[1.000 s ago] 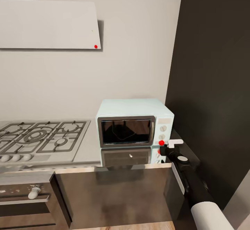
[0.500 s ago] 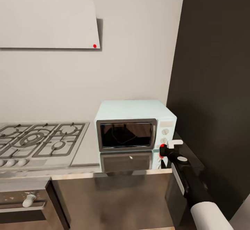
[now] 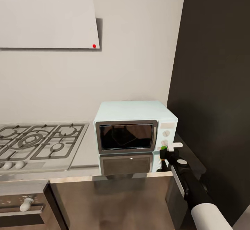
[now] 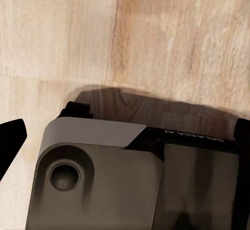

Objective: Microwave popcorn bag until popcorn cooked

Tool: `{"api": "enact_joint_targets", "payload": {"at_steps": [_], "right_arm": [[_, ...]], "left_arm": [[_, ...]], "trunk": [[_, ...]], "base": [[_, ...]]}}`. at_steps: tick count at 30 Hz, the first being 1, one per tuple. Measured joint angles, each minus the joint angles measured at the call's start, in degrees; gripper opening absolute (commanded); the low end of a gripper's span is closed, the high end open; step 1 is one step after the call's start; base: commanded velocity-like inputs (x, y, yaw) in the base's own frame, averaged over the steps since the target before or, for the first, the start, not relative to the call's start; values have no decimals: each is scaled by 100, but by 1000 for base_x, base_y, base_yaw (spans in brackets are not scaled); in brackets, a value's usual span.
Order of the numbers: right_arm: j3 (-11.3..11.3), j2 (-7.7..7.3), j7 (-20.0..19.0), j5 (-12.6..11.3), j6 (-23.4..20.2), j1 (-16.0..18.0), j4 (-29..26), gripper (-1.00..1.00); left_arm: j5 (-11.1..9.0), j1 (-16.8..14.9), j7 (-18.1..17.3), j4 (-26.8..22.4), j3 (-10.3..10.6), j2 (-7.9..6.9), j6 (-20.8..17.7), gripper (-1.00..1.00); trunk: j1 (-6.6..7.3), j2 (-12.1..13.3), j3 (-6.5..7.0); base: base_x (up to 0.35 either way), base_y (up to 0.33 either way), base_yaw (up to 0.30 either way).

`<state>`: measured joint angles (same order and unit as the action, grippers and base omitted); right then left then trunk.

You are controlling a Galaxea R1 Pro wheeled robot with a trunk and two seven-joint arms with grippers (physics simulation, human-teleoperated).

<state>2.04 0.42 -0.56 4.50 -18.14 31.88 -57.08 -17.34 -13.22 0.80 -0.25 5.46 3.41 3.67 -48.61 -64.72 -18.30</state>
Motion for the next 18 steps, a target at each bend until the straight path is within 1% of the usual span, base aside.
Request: {"api": "enact_joint_targets", "payload": {"at_steps": [6, 8, 18], "right_arm": [[5, -2, 6, 27, -1, -6, 4, -100], [8, -3, 1, 27, -8, 15, 16, -100], [7, -2, -7, 68, -17, 45, -5, -100]], "left_arm": [[0, 0, 0, 0, 6, 0, 0, 100], [0, -1, 0, 1, 8, 0, 0, 100], [0, -1, -1, 2, 11, 9, 0, 100]], "trunk": [[-5, 0, 0], [-7, 3, -1], [-10, 4, 1]], "base": [[0, 0, 0], [-130, 0, 0], [-313, 0, 0]]}}
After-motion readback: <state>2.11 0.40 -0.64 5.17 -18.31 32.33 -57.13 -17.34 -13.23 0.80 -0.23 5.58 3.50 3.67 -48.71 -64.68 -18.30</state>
